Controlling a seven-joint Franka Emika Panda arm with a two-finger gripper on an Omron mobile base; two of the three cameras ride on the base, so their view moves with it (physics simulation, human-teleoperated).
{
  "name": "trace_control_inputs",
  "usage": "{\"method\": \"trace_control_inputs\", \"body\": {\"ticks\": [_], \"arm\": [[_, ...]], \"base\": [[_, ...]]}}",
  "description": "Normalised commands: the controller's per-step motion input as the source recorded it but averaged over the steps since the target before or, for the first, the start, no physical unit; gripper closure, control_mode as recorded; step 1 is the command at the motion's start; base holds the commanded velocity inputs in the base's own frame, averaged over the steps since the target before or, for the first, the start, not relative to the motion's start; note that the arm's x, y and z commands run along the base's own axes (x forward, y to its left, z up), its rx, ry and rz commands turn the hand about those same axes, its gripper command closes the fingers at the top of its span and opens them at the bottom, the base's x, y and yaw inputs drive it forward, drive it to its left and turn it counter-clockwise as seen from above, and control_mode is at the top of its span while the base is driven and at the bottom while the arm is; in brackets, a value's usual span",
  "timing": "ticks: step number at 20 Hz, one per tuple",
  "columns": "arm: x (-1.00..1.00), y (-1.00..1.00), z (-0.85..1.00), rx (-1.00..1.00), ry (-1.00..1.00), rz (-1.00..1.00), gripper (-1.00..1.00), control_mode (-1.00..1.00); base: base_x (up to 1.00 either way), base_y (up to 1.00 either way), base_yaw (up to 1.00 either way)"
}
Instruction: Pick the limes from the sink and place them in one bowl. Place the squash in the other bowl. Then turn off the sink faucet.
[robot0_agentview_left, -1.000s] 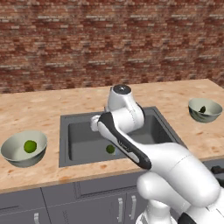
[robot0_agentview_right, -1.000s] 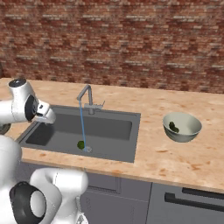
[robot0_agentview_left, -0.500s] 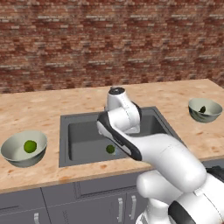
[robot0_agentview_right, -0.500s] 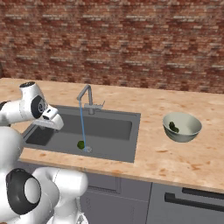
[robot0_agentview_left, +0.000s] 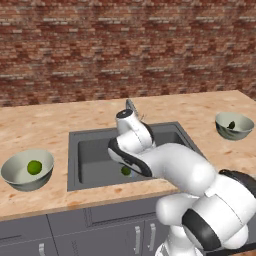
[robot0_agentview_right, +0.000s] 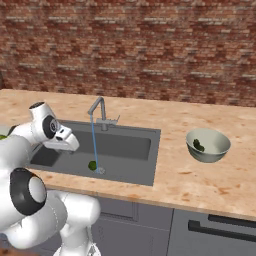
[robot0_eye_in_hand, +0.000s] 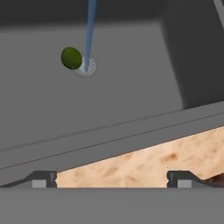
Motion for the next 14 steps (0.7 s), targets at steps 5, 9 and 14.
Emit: {"method": "trace_control_inputs", "body": {"ticks": [5, 9, 14], "arm": [[0.46, 0.00, -0.30, -0.05, 0.04, 0.00, -1.00, -1.00], [0.45, 0.00, -0.31, -0.03, 0.08, 0.00, -1.00, -1.00], [0.36, 0.00, -0.34, -0.05, 0.07, 0.00, -1.00, -1.00]], "base": [[0.00, 0.00, 0.00], [0.00, 0.00, 0.00], [0.00, 0.00, 0.00]]}}
